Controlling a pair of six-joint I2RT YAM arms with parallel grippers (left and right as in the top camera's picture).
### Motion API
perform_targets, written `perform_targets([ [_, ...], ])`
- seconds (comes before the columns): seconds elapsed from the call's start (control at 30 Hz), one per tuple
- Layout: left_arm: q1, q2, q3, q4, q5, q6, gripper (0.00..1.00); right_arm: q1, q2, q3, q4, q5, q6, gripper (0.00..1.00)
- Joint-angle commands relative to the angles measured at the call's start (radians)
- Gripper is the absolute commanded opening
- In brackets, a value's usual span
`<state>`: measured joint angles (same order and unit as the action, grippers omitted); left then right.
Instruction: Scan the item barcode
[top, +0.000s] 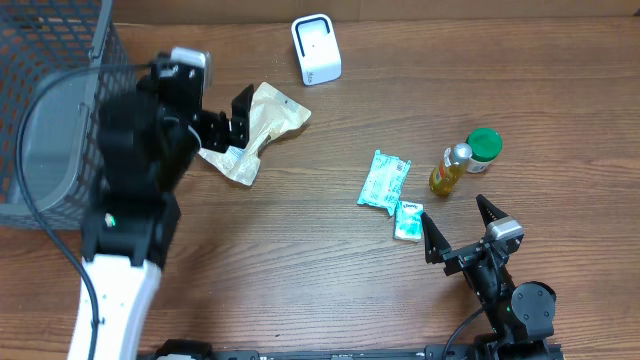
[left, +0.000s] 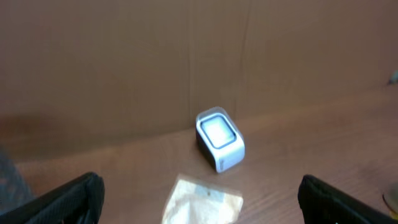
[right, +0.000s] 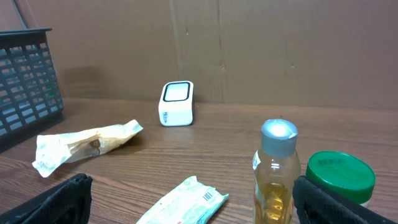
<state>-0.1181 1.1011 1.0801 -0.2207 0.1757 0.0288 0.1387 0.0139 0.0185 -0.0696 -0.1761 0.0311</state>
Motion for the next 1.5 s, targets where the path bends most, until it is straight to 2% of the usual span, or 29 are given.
perform_targets([
  [0.0,-0.002,-0.179,-0.19,0.187,-0.018,0.006,1.0,-0.002,-0.011,-0.011,0.004,-0.002,0.005,1.0],
  [0.2,0.076,-0.437,-0.485,0.397,-0.029,0.003,1.0,-0.002,-0.011,-0.011,0.004,-0.002,0.005,1.0],
  [0.4,0.167,-0.673,-0.698,0.525,-0.029,-0.008,1.0,-0.002,-0.011,-0.011,0.004,-0.002,0.005,1.0],
  [0.67,0.203,-0.936,-0.898,0.565,-0.08,-0.007,1.0,-0.002,-0.011,-0.011,0.004,-0.002,0.005,1.0],
  [0.93,0.203,-1.068,-1.036,0.599,-0.082,-0.007,1.0,-0.002,-0.011,-0.011,0.004,-0.001,0.005,1.0],
  [1.03,0.203,-1.094,-1.075,0.592,-0.082,-0.006,1.0,-0.002,-0.011,-0.011,0.004,-0.002,0.005,1.0],
  [1.47,0.203,-1.098,-1.075,0.273,-0.082,-0.006,1.0,-0.002,-0.011,-0.011,0.004,-0.002,0.005,1.0],
])
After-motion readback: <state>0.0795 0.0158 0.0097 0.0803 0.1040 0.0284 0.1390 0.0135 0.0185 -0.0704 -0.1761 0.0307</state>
